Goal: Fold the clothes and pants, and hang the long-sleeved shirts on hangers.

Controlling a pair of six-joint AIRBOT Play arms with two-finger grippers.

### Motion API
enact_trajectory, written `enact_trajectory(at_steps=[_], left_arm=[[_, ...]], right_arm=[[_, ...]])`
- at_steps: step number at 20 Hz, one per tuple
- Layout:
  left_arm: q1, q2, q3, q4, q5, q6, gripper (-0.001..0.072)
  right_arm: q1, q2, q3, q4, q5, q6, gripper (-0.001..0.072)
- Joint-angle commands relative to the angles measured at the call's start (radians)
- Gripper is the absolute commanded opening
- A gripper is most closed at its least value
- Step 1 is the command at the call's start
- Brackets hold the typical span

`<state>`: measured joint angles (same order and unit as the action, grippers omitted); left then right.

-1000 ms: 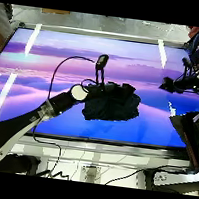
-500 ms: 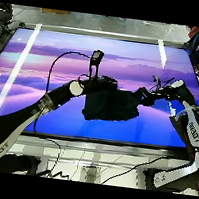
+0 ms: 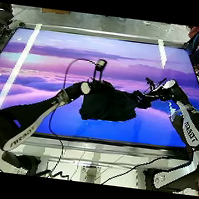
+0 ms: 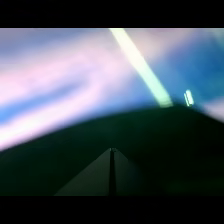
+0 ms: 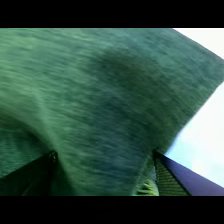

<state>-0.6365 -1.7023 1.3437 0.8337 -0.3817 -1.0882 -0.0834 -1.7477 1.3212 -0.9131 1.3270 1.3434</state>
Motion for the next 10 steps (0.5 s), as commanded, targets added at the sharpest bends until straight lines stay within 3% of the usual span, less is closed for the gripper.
enact_trajectory(at_steps=[1, 3, 5, 7, 10], left_arm=[[-0.034, -0.026, 0.024, 0.006, -0.393, 0.087, 0.0022], [-0.026, -0.018, 0.024, 0.006, -0.610, 0.086, 0.0021], [-0.020, -0.006, 0.024, 0.005, -0.732, 0.084, 0.0020], [-0.019, 0.010, 0.025, 0.005, -0.788, 0.083, 0.0020], [-0.023, 0.014, 0.024, 0.032, -0.758, 0.082, 0.0021]], right_arm=[[0.002, 0.000, 0.000, -0.086, -0.007, -0.040, 0.0684], [0.002, 0.000, 0.000, -0.137, -0.026, -0.071, 0.0684], [0.000, 0.000, 0.000, -0.148, -0.048, -0.078, 0.0684], [0.000, -0.001, 0.000, -0.154, -0.071, -0.082, 0.0683], [0.001, -0.028, -0.003, -0.123, -0.071, -0.081, 0.0658]])
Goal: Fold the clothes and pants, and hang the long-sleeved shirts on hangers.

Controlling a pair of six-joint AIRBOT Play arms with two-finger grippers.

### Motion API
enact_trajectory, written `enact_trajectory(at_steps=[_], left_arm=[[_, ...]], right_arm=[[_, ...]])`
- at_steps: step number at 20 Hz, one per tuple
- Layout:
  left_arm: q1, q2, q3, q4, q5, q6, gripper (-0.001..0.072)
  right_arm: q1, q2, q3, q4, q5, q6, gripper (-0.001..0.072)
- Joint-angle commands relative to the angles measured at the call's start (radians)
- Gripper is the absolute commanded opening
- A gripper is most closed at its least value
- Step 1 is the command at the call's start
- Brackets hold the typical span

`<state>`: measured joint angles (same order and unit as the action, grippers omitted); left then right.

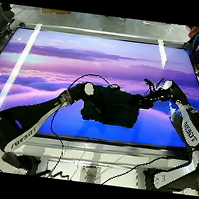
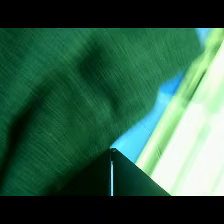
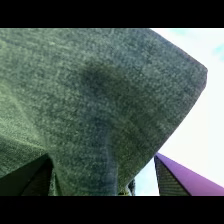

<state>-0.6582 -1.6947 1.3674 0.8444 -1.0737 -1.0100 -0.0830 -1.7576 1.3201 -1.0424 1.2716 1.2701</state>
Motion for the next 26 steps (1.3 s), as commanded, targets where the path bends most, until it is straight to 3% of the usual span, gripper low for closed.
enact_trajectory(at_steps=[1, 4, 8, 9, 10, 11, 13, 16, 18, 21, 26], left_arm=[[-0.001, 0.006, 0.001, 0.046, -0.043, 0.004, 0.0020], [-0.001, 0.006, 0.001, 0.109, 0.014, 0.004, 0.0020], [-0.001, 0.006, 0.001, 0.180, 0.082, 0.004, 0.0021], [0.000, 0.006, 0.001, 0.181, 0.095, 0.004, 0.0020], [0.000, 0.006, 0.001, 0.181, 0.105, 0.004, 0.0021], [0.000, 0.009, 0.002, 0.181, 0.105, 0.004, 0.0021], [0.005, 0.031, 0.022, 0.240, 0.078, 0.004, 0.0021], [0.036, 0.146, 0.089, 0.463, -0.005, -0.039, 0.0021], [0.065, 0.267, 0.120, 0.628, -0.007, -0.105, 0.0022], [0.130, 0.465, 0.123, 0.792, 0.001, -0.117, 0.0022], [0.261, 0.673, 0.123, 0.808, 0.000, -0.117, 0.0023]], right_arm=[[0.003, -0.039, -0.002, 0.040, -0.008, -0.015, 0.0657], [0.018, -0.106, -0.002, 0.249, 0.008, -0.111, 0.0598], [0.073, -0.116, 0.001, 0.583, -0.005, -0.321, 0.0583], [0.093, -0.116, 0.001, 0.636, -0.018, -0.348, 0.0447], [0.111, -0.116, 0.002, 0.669, -0.035, -0.349, 0.0233], [0.126, -0.112, 0.002, 0.693, -0.053, -0.349, 0.0071], [0.133, -0.101, 0.024, 0.737, -0.056, -0.364, 0.0057], [0.090, -0.042, 0.126, 0.741, -0.074, -0.353, 0.0056], [0.028, 0.026, 0.201, 0.705, -0.117, -0.266, 0.0056], [-0.106, 0.161, 0.308, 0.533, -0.134, -0.087, 0.0056], [-0.408, 0.453, 0.366, 0.097, -0.043, 0.320, 0.0056]])
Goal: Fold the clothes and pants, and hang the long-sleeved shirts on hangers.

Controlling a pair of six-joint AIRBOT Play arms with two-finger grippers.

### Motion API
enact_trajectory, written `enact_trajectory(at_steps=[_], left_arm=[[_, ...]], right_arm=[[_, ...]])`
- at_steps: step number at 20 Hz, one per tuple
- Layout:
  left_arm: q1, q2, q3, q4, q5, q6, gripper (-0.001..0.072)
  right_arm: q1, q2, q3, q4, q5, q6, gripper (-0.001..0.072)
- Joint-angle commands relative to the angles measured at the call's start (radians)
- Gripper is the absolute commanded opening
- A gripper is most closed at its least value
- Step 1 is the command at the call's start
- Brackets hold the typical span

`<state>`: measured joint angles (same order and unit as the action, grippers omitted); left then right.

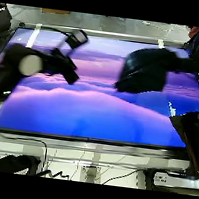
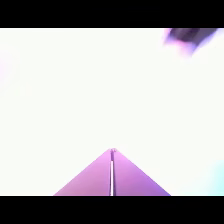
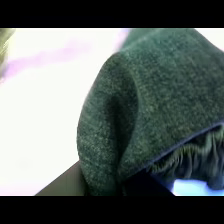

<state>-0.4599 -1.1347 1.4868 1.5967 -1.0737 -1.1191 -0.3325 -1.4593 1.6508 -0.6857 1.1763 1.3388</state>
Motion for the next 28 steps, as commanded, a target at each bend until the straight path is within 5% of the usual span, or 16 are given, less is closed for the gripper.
enact_trajectory(at_steps=[1, 7, 10, 15, 18, 19, 23, 24, 25, 28], left_arm=[[0.074, 0.137, 0.003, 0.056, 0.000, -0.008, 0.0023], [0.077, 0.183, 0.003, 0.053, 0.000, -0.008, 0.0022], [0.077, 0.180, 0.003, 0.053, 0.000, -0.008, 0.0022], [0.077, 0.180, 0.003, 0.053, 0.000, -0.008, 0.0022], [0.077, 0.180, 0.003, 0.053, 0.000, -0.008, 0.0022], [0.077, 0.180, 0.003, 0.053, 0.000, -0.008, 0.0023], [0.077, 0.180, 0.003, 0.053, 0.000, -0.008, 0.0022], [0.077, 0.180, 0.003, 0.053, 0.000, -0.008, 0.0023], [0.077, 0.180, 0.003, 0.053, 0.000, -0.008, 0.0023], [0.077, 0.180, 0.003, 0.053, 0.000, -0.008, 0.0023]], right_arm=[[-0.227, 0.211, 0.035, -0.331, 0.088, 0.291, 0.0057], [-0.667, 0.417, 0.034, -0.847, 0.317, 0.378, 0.0056], [-0.855, 0.412, 0.033, -0.864, 0.423, 0.457, 0.0057], [-1.041, 0.409, 0.033, -0.856, 0.351, 0.608, 0.0091], [-1.057, 0.409, 0.033, -0.852, 0.338, 0.714, 0.0640], [-1.057, 0.409, 0.033, -0.846, 0.327, 0.715, 0.0685], [-1.057, 0.407, 0.033, -0.738, 0.224, 0.731, 0.0646], [-1.056, 0.402, 0.033, -0.643, 0.186, 0.689, 0.0405], [-1.054, 0.389, 0.032, -0.511, 0.151, 0.598, 0.0070], [-0.956, 0.333, 0.032, -0.120, 0.129, 0.224, 0.0062]])
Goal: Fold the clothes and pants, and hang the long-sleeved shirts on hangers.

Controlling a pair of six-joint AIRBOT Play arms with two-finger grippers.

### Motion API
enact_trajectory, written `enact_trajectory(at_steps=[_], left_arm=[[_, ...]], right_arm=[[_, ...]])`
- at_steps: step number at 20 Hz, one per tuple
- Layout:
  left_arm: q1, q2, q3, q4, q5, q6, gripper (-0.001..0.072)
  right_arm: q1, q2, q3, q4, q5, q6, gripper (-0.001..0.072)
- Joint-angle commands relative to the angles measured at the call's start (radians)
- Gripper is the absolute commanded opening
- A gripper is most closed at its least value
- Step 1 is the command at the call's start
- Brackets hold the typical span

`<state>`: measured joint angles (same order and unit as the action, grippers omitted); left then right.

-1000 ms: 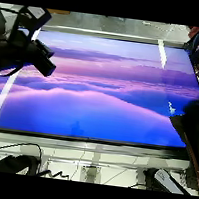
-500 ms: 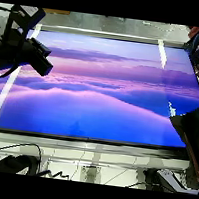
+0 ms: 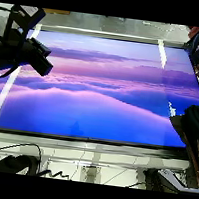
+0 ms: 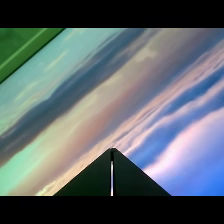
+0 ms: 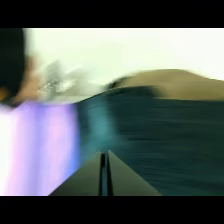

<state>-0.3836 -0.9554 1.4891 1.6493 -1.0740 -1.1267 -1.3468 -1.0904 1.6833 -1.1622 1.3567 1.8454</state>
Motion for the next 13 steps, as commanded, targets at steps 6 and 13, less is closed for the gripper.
enact_trajectory(at_steps=[6, 13], left_arm=[[0.001, 0.001, 0.000, 0.000, 0.000, 0.000, 0.0022], [0.001, 0.001, 0.000, 0.000, 0.000, 0.000, 0.0022]], right_arm=[[0.557, -0.050, 0.004, 0.320, -0.029, -0.617, 0.0056], [1.094, -0.051, 0.009, -0.386, -0.034, -0.495, 0.0057]])
